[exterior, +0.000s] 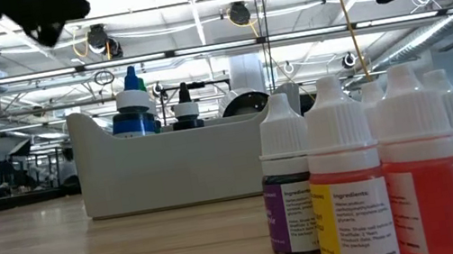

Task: Pick & Place food coloring
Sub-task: Put the small purple food coloring bottle into the gray bin

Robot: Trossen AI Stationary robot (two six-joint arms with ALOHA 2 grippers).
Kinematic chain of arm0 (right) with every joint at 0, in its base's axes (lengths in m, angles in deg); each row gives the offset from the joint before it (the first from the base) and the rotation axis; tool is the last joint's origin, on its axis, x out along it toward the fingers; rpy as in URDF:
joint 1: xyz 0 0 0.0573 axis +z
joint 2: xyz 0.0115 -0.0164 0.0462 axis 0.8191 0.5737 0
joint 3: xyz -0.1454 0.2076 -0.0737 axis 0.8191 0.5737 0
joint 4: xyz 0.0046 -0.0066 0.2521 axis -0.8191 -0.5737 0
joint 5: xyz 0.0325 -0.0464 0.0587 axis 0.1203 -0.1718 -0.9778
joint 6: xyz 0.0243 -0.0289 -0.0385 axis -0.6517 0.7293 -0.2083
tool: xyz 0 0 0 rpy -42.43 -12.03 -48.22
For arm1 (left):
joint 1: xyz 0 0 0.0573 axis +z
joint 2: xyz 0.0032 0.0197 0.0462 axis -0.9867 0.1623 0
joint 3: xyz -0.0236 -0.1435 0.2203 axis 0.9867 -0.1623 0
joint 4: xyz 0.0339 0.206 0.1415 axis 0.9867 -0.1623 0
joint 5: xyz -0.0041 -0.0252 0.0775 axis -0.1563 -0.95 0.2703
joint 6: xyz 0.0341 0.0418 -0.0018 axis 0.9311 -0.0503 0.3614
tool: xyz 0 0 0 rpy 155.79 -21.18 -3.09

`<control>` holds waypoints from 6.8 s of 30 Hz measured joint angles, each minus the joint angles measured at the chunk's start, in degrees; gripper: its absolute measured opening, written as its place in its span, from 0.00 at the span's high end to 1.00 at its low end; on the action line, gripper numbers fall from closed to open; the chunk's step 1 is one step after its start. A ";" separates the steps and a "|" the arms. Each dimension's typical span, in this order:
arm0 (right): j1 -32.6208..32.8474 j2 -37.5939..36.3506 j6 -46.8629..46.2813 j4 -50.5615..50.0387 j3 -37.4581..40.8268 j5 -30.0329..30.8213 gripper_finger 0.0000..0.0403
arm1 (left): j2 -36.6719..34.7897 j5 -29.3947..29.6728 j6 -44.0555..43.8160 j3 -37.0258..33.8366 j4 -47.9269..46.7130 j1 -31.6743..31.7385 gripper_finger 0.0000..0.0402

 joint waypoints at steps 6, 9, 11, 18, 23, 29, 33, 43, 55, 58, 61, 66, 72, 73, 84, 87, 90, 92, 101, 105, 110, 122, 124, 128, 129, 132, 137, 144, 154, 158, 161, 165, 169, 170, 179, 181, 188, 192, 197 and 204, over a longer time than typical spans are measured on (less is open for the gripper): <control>0.00 2.43 1.04 0.40 0.00 0.04 1.00 | -2.09 2.32 5.30 -16.32 22.68 0.89 0.99; 0.00 4.01 1.53 0.49 0.00 0.32 1.00 | -1.80 5.56 5.75 -20.22 29.74 0.33 0.99; 0.00 5.22 2.30 0.90 0.00 0.35 1.00 | -1.82 6.87 5.82 -21.61 31.24 0.21 0.99; -0.02 10.15 4.82 6.40 -0.02 0.33 1.00 | -1.76 6.35 9.17 -22.63 31.74 0.10 0.93; -0.02 13.05 5.04 9.38 -0.02 0.48 1.00 | -1.51 2.02 9.53 -21.84 36.08 -0.63 0.93; -0.02 14.58 4.60 10.68 -0.02 0.52 1.00 | 6.20 3.93 15.79 -12.20 32.07 -4.02 0.99; -0.02 14.76 3.43 11.12 -0.02 0.52 1.00 | 15.33 3.92 17.57 -1.76 24.95 -4.91 0.98; -0.02 14.74 2.44 11.20 -0.02 0.31 1.00 | 37.51 -6.92 15.68 31.77 -3.97 -2.79 0.99; -0.02 14.74 4.73 12.05 -0.02 0.29 1.00 | 49.87 -18.49 9.00 53.96 -25.70 1.17 0.87; -0.02 14.72 6.04 11.74 -0.02 0.28 1.00 | 51.13 -20.25 7.88 56.18 -27.84 2.12 0.81; -0.02 14.74 7.51 11.53 -0.01 0.28 1.00 | 52.69 -24.41 7.75 57.75 -28.35 2.50 0.74; -0.02 14.70 8.12 12.07 -0.02 0.28 1.00 | 53.79 -27.00 9.20 57.96 -28.39 2.62 0.58; -0.02 14.74 8.93 12.01 -0.02 0.28 1.00 | 55.44 -25.54 10.12 57.82 -28.54 3.11 0.43; -0.02 14.73 8.93 12.07 -0.02 0.28 1.00 | 55.87 -25.45 10.56 57.82 -29.27 3.15 0.42; -0.02 14.74 8.92 11.96 -0.02 0.28 1.00 | 56.77 -25.55 12.60 57.76 -28.84 3.25 0.44; -0.02 14.74 8.04 11.97 -0.02 0.28 1.00 | 57.64 -25.55 12.82 57.76 -28.04 3.16 0.46; -0.02 14.74 7.51 11.90 0.00 0.28 1.00 | 58.94 -25.70 13.25 57.74 -26.89 3.08 0.47; -0.02 14.72 7.39 11.96 -0.02 0.28 1.00 | 59.11 -25.78 13.69 57.69 -26.96 3.07 0.48; -0.02 14.74 6.15 11.54 0.00 0.28 1.00 | 59.37 -26.01 14.18 57.71 -27.18 3.10 0.53; -0.02 14.74 5.95 11.55 -0.01 0.28 1.00 | 59.37 -26.01 14.28 57.71 -26.93 3.07 0.60; -0.02 14.74 5.91 11.55 -0.01 0.28 1.00 | 59.37 -25.81 14.06 57.71 -26.95 3.14 0.72; -0.02 14.74 5.98 11.55 0.00 0.28 1.00 | 59.28 -25.47 14.11 57.74 -28.01 3.21 0.86; -0.02 14.74 6.00 11.55 0.00 0.28 1.00 | 58.72 -25.42 14.13 57.74 -28.59 3.21 0.86; -0.02 14.74 5.97 11.55 0.00 0.26 1.00 | 56.09 -23.94 14.04 59.27 -33.07 3.19 0.84; -0.02 14.74 5.95 11.55 0.00 0.26 1.00 | 55.32 -23.08 14.04 60.48 -35.44 3.01 0.84; -0.02 14.74 5.93 11.67 0.00 0.26 1.00 | 53.38 -18.21 13.62 65.97 -45.98 2.37 0.85; 0.00 14.74 5.62 12.01 0.00 0.26 1.00 | 50.23 -6.23 9.75 73.83 -60.94 2.17 0.85; -0.01 14.73 4.38 12.30 -0.01 0.09 1.00 | 47.52 -2.81 7.77 68.88 -61.47 5.09 0.85; -0.01 14.74 4.41 12.45 -0.01 0.09 1.00 | 47.65 -5.98 10.98 57.51 -51.62 10.71 0.85; 0.00 14.72 4.45 12.60 -0.02 0.09 1.00 | 47.59 -6.48 11.11 55.47 -50.77 12.87 0.85; 0.00 14.74 4.40 12.58 -0.02 0.09 1.00 | 47.59 -8.96 11.45 53.77 -46.84 13.95 0.85; 0.00 14.74 4.38 12.38 -0.02 0.09 1.00 | 47.59 -10.90 12.39 53.15 -45.36 13.69 0.85; 0.00 14.73 4.38 12.38 -0.02 0.08 1.00 | 47.59 -10.58 12.39 53.15 -44.99 13.46 0.85; 0.00 14.74 4.38 12.38 -0.02 0.09 1.00 | 47.59 -10.59 12.35 53.15 -45.19 13.39 0.85; 0.00 14.74 4.38 12.38 0.00 0.07 1.00 | 44.46 -10.33 9.01 53.15 -47.60 10.76 0.85; 0.00 14.72 4.36 12.48 -0.02 0.09 1.00 | 43.83 -9.31 7.12 53.23 -48.97 9.91 0.85; 0.00 14.72 3.72 12.72 -0.02 0.09 1.00 | 44.52 -6.37 4.18 52.70 -49.19 8.70 0.85; -0.01 14.74 2.86 12.84 -0.01 0.08 1.00 | 44.66 -6.37 3.87 50.65 -48.56 8.82 0.85; -0.02 14.72 2.92 12.84 0.00 0.09 1.00 | 44.68 -7.25 2.22 47.27 -45.72 8.82 0.85; -0.02 14.72 3.00 12.84 0.00 0.09 1.00 | 44.68 -7.50 2.19 44.17 -41.20 8.80 0.85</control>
